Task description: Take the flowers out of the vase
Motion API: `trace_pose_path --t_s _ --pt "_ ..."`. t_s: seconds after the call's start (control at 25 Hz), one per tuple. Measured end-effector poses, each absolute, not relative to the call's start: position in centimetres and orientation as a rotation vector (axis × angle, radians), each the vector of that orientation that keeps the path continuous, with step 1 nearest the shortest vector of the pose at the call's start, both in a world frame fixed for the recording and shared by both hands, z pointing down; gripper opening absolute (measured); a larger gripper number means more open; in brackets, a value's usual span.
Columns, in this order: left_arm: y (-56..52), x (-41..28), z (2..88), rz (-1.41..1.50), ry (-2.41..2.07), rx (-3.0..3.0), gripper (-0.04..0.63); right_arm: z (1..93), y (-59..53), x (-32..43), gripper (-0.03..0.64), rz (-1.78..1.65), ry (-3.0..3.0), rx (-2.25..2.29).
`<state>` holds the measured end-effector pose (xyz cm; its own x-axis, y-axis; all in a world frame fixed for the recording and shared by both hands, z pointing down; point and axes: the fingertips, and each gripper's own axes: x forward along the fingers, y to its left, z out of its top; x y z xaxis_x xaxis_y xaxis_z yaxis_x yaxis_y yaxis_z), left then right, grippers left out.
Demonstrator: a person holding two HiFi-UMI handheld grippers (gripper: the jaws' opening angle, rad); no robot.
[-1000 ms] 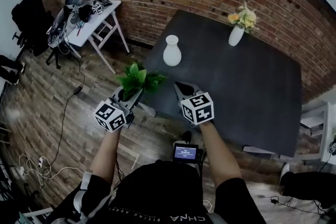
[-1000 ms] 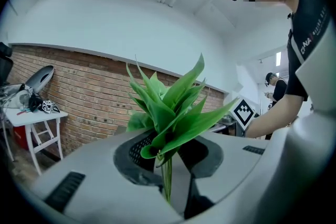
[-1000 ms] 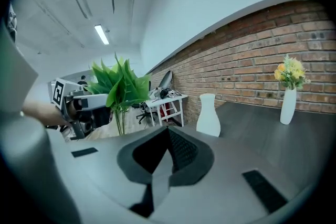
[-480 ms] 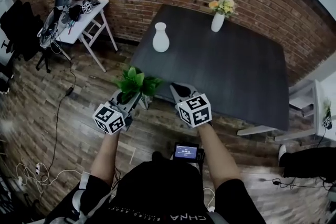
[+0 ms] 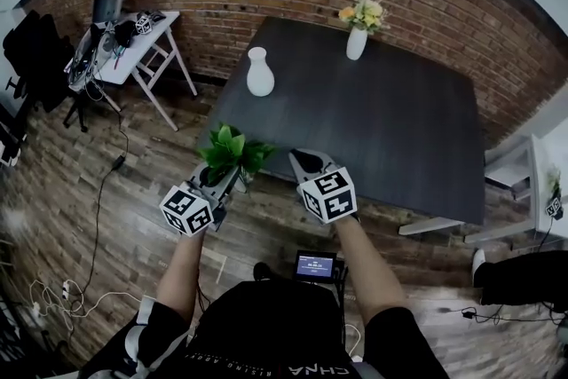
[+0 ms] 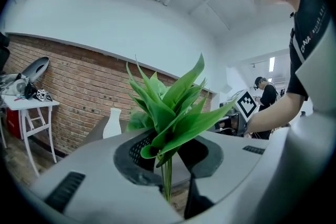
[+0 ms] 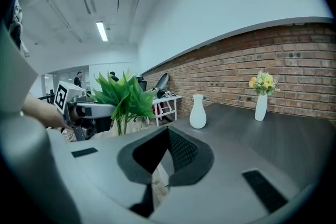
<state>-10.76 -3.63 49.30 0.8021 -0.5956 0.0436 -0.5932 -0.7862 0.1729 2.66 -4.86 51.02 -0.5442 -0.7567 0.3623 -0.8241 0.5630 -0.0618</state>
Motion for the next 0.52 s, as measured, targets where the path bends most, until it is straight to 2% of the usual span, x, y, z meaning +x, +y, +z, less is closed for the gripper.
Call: trace_pose_path --t_s 0.52 --pt "-3.2 -7.6 48.6 -0.030 -0.966 2.815 0.094 50.7 -5.0 4.0 0.005 0.312 -2.550 1.244"
